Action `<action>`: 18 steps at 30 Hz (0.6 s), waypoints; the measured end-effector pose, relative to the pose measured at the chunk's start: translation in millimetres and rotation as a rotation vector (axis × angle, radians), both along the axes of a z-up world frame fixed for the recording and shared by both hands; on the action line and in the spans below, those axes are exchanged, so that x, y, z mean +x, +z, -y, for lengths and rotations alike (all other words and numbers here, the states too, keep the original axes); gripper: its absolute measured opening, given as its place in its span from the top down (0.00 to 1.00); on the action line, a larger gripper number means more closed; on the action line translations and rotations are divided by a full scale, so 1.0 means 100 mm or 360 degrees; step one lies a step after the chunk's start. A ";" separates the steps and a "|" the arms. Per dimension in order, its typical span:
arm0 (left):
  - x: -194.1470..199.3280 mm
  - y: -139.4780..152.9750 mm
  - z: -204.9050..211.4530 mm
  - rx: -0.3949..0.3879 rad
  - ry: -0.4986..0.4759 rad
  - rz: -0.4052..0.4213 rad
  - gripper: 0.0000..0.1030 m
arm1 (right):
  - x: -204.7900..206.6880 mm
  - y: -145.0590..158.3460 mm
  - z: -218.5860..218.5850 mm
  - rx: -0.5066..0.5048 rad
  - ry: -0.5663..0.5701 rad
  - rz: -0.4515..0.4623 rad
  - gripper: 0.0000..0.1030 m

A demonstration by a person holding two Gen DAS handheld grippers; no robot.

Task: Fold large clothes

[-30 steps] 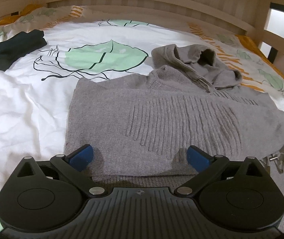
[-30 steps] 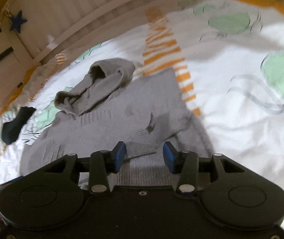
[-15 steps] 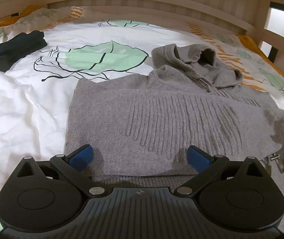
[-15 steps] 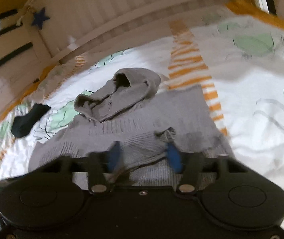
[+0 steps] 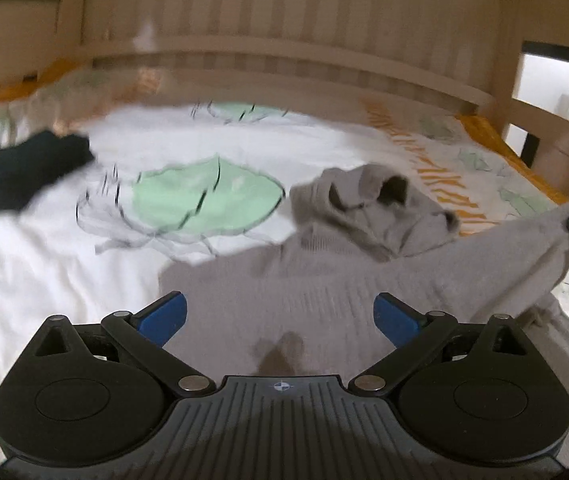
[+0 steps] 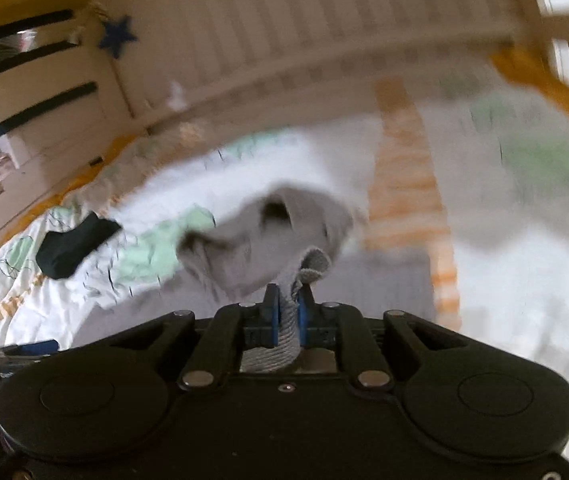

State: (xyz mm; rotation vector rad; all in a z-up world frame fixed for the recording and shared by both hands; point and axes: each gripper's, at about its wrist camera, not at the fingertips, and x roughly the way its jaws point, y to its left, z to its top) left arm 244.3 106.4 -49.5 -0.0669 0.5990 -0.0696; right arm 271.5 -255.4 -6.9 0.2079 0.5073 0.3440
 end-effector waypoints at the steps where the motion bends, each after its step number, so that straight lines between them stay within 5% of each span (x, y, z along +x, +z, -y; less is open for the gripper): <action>1: 0.04 0.00 0.01 0.0020 0.0005 -0.0018 0.02 | 0.02 0.03 0.02 -0.0033 -0.0018 0.0010 0.84; 8: 0.34 -0.63 -0.17 0.0038 0.0150 -0.0433 0.00 | 0.32 -0.55 0.10 -0.0294 -0.0161 -0.0302 0.74; 10: 0.28 -0.68 -0.33 -0.0133 0.0171 -0.0389 0.00 | 0.31 -0.75 0.06 -0.0408 -0.0177 -0.0338 0.64; 14: 0.26 -0.67 -0.35 -0.0100 0.0150 -0.0385 0.00 | 0.19 -0.81 0.16 -0.0460 -0.0264 -0.0288 0.40; 18: 0.25 -0.69 -0.30 -0.0089 0.0165 -0.0353 0.00 | 0.17 -0.77 0.30 -0.0368 -0.0363 -0.0317 0.37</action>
